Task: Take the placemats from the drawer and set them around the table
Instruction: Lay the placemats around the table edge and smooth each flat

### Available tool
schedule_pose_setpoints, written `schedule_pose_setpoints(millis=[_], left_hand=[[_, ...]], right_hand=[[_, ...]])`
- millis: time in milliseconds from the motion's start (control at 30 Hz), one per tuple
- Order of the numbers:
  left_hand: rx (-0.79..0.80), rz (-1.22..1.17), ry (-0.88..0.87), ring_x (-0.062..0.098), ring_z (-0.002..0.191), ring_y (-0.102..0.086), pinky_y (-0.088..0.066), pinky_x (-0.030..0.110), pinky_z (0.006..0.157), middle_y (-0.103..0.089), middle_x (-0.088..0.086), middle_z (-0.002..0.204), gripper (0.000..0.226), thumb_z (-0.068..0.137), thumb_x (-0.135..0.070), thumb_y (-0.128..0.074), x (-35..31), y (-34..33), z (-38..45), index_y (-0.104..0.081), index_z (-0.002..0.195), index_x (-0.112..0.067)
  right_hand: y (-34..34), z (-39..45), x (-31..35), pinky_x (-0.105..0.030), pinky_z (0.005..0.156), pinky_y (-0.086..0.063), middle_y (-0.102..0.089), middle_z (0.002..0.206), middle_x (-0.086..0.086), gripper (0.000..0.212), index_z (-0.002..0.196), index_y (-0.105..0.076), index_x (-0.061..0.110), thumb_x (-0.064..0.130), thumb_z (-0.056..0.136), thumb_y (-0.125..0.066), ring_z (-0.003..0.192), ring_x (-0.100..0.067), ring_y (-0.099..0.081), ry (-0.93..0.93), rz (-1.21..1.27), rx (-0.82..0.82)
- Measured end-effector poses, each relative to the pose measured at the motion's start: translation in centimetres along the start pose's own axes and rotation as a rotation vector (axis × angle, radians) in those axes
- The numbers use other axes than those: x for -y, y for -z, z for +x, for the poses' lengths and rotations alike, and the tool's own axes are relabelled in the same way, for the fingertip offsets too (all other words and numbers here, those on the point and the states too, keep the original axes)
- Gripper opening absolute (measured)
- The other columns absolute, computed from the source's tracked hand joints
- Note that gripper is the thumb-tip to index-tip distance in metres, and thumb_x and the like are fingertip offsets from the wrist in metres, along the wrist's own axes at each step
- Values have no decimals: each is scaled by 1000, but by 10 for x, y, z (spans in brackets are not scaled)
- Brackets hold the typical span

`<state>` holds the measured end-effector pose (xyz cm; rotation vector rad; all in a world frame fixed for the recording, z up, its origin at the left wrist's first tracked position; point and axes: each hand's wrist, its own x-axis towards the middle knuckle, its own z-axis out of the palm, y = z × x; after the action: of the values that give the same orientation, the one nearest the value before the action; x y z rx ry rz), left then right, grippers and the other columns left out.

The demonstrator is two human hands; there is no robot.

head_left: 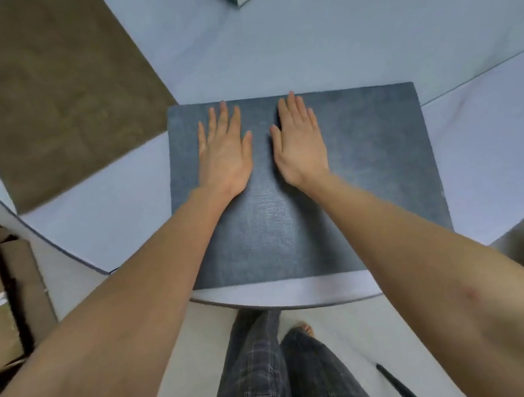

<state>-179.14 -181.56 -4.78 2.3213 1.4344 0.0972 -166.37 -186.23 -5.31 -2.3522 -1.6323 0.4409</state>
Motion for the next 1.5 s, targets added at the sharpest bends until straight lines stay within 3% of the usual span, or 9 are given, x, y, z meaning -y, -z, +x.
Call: schedule_pose_setpoints(millis=[267, 467, 567, 667, 767, 1000, 1167, 1333, 1500], left_hand=[[27, 255, -108, 21, 150, 2, 5, 42, 121, 0, 5, 162, 62, 102, -46, -20, 45, -6, 24, -5, 154, -15], [-78, 370, 258, 24, 149, 2, 6, 40, 121, -1, 12, 162, 66, 103, -45, -15, 93, 24, 35, -3, 153, -3], [-127, 330, 98, 26, 149, 0, 1, 40, 122, -3, 12, 161, 65, 102, -44, -17, 66, 13, 12, -5, 153, -5], [-53, 244, -6, 26, 149, -7, -1, 39, 121, -10, 9, 161, 61, 102, -41, -20, 35, -13, -24, -13, 154, -11], [-76, 238, 121, 26, 149, -11, -3, 39, 121, -14, 7, 161, 61, 101, -43, -19, 47, -23, -70, -18, 153, -13], [-179, 292, 545, 26, 149, -2, 4, 41, 120, -3, 8, 162, 63, 100, -45, -11, 67, -22, -162, -5, 154, -12], [-234, 179, 312, 28, 149, -11, -10, 46, 121, -15, 9, 161, 61, 100, -43, -24, -2, -39, -143, -20, 153, -13], [-214, 173, 395, 29, 148, -13, -9, 44, 121, -17, 6, 160, 60, 100, -44, -23, -1, -61, -153, -21, 153, -16], [-192, 207, 444, 27, 149, -7, -2, 49, 120, -11, 2, 162, 58, 101, -44, -16, -4, -61, -149, -15, 154, -21]], right_hand=[[-35, 5, 20, -36, 121, -3, -7, 161, -9, 58, 152, -11, 8, 35, 102, -19, 149, -20, -5, 53, -148, -53], [-34, 5, 24, -36, 121, 2, -5, 161, -8, 57, 153, -7, 9, 34, 102, -16, 149, -20, -2, 54, -169, -48], [-35, 6, 24, -37, 121, 3, -4, 161, -8, 58, 153, -7, 9, 34, 102, -16, 149, -20, -1, 50, -171, -43], [-37, 7, 23, -38, 121, 3, -3, 161, -8, 58, 153, -7, 8, 33, 102, -18, 149, -20, 0, 56, -160, -41], [-37, 9, 21, -39, 121, 2, -4, 161, -9, 58, 153, -8, 8, 33, 101, -18, 149, -21, -1, 68, -151, -44], [-33, 7, 19, -41, 121, -1, -4, 161, -12, 59, 152, -6, 5, 32, 101, -17, 149, -24, -2, 93, -138, -34], [-31, 7, 19, -42, 121, -1, -4, 160, -12, 60, 152, -6, 4, 32, 101, -18, 149, -25, -2, 107, -135, -17], [-32, 9, 17, -44, 121, -2, -3, 160, -14, 61, 152, -7, 5, 36, 101, -19, 148, -26, -1, 127, -159, -32], [-43, -30, 26, -41, 121, -1, -5, 161, -10, 60, 153, -9, 11, 40, 101, -18, 149, -24, -3, 499, -189, 64]])
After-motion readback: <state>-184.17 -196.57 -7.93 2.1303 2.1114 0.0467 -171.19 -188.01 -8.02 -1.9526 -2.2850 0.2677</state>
